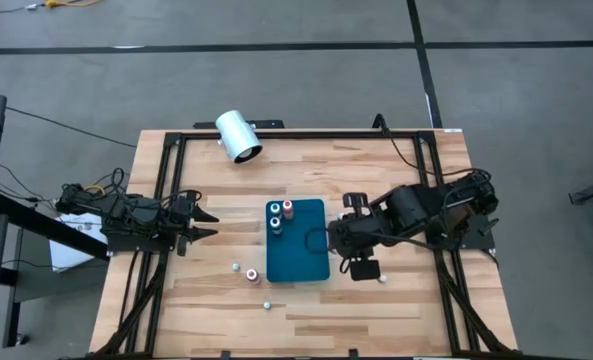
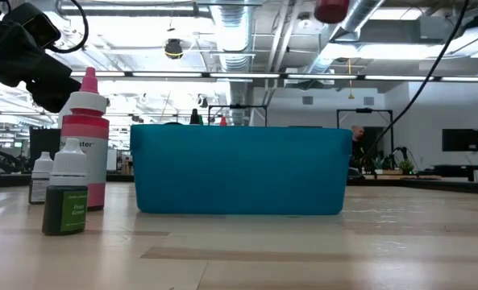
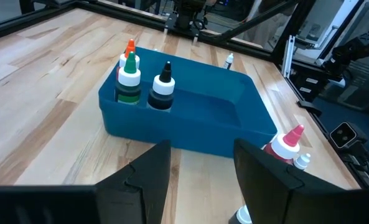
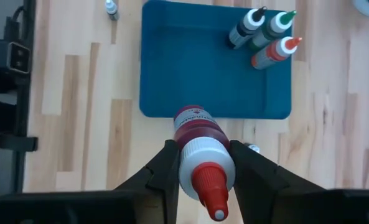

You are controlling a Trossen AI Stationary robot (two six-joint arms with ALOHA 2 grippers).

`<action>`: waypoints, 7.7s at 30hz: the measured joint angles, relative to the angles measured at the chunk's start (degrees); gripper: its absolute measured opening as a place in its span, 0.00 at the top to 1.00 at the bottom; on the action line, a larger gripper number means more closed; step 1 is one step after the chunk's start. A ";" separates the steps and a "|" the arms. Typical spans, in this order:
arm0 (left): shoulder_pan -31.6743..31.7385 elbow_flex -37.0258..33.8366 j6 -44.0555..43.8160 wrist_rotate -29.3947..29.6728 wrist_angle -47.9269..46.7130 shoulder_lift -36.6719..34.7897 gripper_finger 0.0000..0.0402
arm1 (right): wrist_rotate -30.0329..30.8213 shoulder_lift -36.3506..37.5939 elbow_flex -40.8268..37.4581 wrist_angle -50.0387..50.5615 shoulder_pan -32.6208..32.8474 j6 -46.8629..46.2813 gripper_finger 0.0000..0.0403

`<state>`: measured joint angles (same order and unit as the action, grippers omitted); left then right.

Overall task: Pick & Place food coloring
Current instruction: Put the large red food coloring bottle into the blue bin, then put the large pink food coloring bottle into the blue bin

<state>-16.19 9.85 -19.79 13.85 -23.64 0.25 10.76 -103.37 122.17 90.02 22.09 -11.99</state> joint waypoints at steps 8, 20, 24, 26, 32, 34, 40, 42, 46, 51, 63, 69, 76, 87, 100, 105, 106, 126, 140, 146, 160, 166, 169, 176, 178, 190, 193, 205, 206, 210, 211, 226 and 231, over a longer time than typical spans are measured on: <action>-0.01 0.00 0.02 0.00 0.00 -0.02 0.58 | -0.04 0.00 0.00 -1.28 -3.33 0.04 0.73; -0.02 0.00 0.11 0.02 0.00 -0.02 0.58 | -0.11 0.00 -0.02 -7.25 -10.36 1.57 0.73; -0.01 0.00 0.35 0.10 0.00 -0.02 0.58 | -0.14 0.00 -0.02 -9.92 -12.27 1.83 0.72; -0.01 0.00 0.35 0.36 0.00 -0.02 0.58 | -0.15 0.00 -0.02 -11.10 -13.14 2.07 0.72; -0.01 0.00 0.35 0.44 0.00 -0.01 0.58 | -0.26 0.00 -0.04 -13.26 -15.72 3.48 0.73; -0.02 0.00 0.35 0.44 0.00 -0.01 0.58 | -0.25 -0.66 -0.01 -13.79 -16.65 3.50 0.72; 0.00 0.00 0.33 0.46 0.03 0.00 0.58 | -1.29 -4.17 -0.06 -14.24 -18.18 5.84 0.73; -0.02 0.00 0.26 0.48 0.15 0.00 0.58 | -1.86 -6.37 0.02 -14.28 -18.10 6.49 0.72; -0.01 -0.02 0.15 0.48 0.13 0.02 0.58 | -2.12 -9.52 -0.17 -13.87 -18.06 8.05 0.72; 0.00 -0.02 0.07 0.44 -0.11 0.02 0.58 | -2.50 -12.25 -0.09 -14.40 -18.06 8.11 0.72; 0.00 -0.02 -0.19 0.44 -1.27 0.11 0.58 | -4.01 -17.64 -0.05 -17.04 -17.09 7.30 0.72; 0.00 -0.02 -0.39 0.34 -1.24 0.28 0.58 | -4.06 -20.79 -0.09 -19.31 -16.99 7.74 0.72; 0.00 -0.04 -0.53 0.39 -1.05 0.46 0.58 | -3.03 -20.76 -0.98 -21.27 -17.26 7.67 0.72; 0.00 -0.04 -0.46 0.31 -1.36 0.46 0.58 | -3.23 -20.76 -0.98 -21.49 -18.10 7.62 0.72; 0.00 -0.04 -0.39 0.18 -1.39 0.46 0.58 | -3.26 -26.61 -0.98 -21.67 -18.37 9.37 0.72; 0.00 -0.04 -0.42 0.13 -1.45 0.48 0.58 | -3.09 -26.56 -0.94 -21.69 -18.46 9.46 0.71; 0.00 -0.04 -0.42 0.15 -1.40 0.46 0.58 | -3.10 -26.56 -0.95 -21.22 -18.58 9.47 0.71; -0.02 -0.04 -0.46 0.27 -1.29 0.48 0.58 | -2.17 -28.63 -0.94 -22.89 -19.71 10.69 0.71; -0.01 -0.02 -0.83 0.28 -1.31 0.48 0.58 | -5.07 -28.63 -0.94 -22.77 -20.00 12.46 0.68; -0.02 -0.02 -0.83 0.28 -1.31 0.48 0.58 | -6.14 -28.63 -0.95 -22.77 -20.00 12.48 0.62; 0.00 -0.02 -0.83 0.28 -1.31 0.46 0.58 | -6.10 -28.63 -0.96 -22.77 -20.00 12.48 0.46; -0.01 -0.02 -0.83 0.26 -1.31 0.46 0.58 | -6.07 -28.56 1.58 -21.01 -20.00 12.49 0.47; 0.00 0.00 -0.83 0.26 -1.31 0.48 0.58 | -6.11 -28.57 3.93 -18.91 -20.00 12.48 0.48; 0.00 0.00 -0.85 0.26 -1.31 0.48 0.58 | -6.12 -28.52 12.35 -10.52 -19.97 12.27 0.50; 0.00 0.00 -0.86 0.26 -1.31 0.46 0.58 | -6.16 -27.81 12.74 -9.73 -19.92 11.83 0.51; -0.02 0.00 -0.96 0.38 -0.99 0.51 0.58 | -3.05 -20.57 12.69 -9.08 -18.17 11.89 0.60; -0.01 0.02 -0.96 0.42 -1.10 0.55 0.58 | -2.86 -19.81 12.66 -9.62 -17.95 11.94 0.65; -0.01 0.02 -0.98 0.33 -3.73 0.59 0.58 | -3.32 -19.61 12.61 -9.35 -17.98 16.61 0.85; 0.00 0.02 -0.98 0.33 -4.00 0.59 0.58 | -3.30 -19.61 12.61 -9.35 -17.97 16.76 0.85; 0.00 0.02 -1.00 0.31 -3.72 0.59 0.58 | -3.49 -19.61 12.60 -7.28 -18.44 16.08 0.85; -0.02 0.02 -1.33 0.31 -3.71 0.59 0.58 | -3.58 -19.61 12.58 -6.69 -18.48 15.88 0.85; 0.00 0.02 -11.39 0.11 -3.82 0.59 0.58 | -5.08 -19.61 12.55 -12.95 -16.28 14.84 0.85; 0.00 0.02 -11.39 0.11 -3.84 0.59 0.58 | -4.99 -18.84 12.44 -11.79 -16.90 13.96 0.85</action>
<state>-16.19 9.87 -31.18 13.96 -27.48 0.84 5.77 -122.22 134.61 78.23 5.19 1.97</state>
